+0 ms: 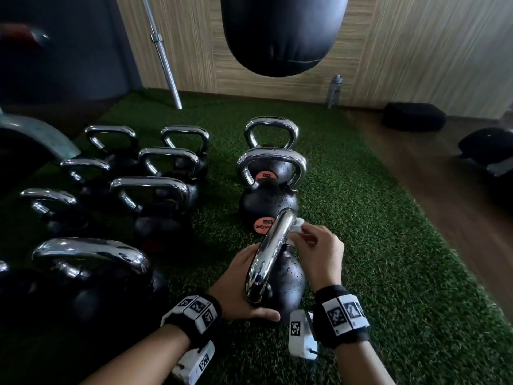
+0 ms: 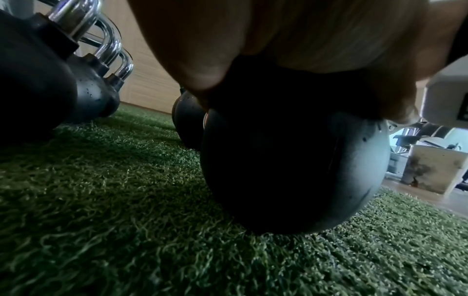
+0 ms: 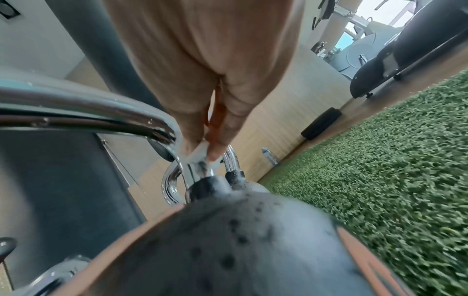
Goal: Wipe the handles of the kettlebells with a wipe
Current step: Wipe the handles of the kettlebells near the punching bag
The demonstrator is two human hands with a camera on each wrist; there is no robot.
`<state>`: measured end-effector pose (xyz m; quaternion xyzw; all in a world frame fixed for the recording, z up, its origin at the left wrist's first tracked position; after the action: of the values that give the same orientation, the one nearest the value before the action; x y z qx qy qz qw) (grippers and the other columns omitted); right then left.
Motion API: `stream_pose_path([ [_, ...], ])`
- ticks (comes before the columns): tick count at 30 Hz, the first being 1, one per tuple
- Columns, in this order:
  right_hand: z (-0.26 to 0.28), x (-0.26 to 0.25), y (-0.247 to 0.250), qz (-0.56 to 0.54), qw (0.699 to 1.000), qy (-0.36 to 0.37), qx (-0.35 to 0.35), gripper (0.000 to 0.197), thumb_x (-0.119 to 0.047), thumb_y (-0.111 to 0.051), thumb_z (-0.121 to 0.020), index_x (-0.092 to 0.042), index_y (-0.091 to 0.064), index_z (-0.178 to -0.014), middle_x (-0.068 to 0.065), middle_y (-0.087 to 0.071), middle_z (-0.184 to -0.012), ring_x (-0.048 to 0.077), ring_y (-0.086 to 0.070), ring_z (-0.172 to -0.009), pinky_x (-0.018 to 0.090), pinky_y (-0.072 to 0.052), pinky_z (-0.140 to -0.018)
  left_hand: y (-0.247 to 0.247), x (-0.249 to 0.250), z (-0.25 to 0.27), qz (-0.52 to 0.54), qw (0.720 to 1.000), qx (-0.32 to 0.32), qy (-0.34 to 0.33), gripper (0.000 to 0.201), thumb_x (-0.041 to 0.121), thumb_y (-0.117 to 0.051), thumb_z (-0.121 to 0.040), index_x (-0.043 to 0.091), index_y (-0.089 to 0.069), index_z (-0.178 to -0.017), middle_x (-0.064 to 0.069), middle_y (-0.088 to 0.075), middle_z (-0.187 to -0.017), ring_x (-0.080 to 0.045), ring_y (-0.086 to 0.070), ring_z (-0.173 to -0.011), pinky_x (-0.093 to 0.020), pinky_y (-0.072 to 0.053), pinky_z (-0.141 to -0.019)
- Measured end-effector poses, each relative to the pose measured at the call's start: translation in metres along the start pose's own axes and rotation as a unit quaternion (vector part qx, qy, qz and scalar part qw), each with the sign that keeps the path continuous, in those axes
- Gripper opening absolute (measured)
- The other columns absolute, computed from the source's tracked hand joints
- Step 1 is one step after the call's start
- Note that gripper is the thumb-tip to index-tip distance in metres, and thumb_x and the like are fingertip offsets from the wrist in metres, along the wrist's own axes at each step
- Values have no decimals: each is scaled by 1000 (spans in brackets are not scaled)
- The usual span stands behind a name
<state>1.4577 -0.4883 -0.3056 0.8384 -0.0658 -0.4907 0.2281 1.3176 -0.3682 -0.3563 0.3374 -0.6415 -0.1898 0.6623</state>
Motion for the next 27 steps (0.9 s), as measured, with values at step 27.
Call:
stream_pose_path([
  [27, 30, -93, 30, -82, 964, 208, -146, 34, 4, -85, -77, -20, -83, -101, -10, -73, -95, 5, -70, -80, 13, -55, -68, -11, -24, -9, 29, 999, 29, -28, 117, 48, -99, -53, 60, -22, -139, 26, -25, -152, -4, -28, -146, -25, -21, -124],
])
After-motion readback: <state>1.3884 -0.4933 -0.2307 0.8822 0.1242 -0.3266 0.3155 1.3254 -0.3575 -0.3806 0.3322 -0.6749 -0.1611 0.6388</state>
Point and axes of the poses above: each hand's wrist, its own z-axis away from the middle knuckle, its own y-axis out of the back of the hand, x = y × z, the point moved 10 cm from there along -z, towards the middle knuckle
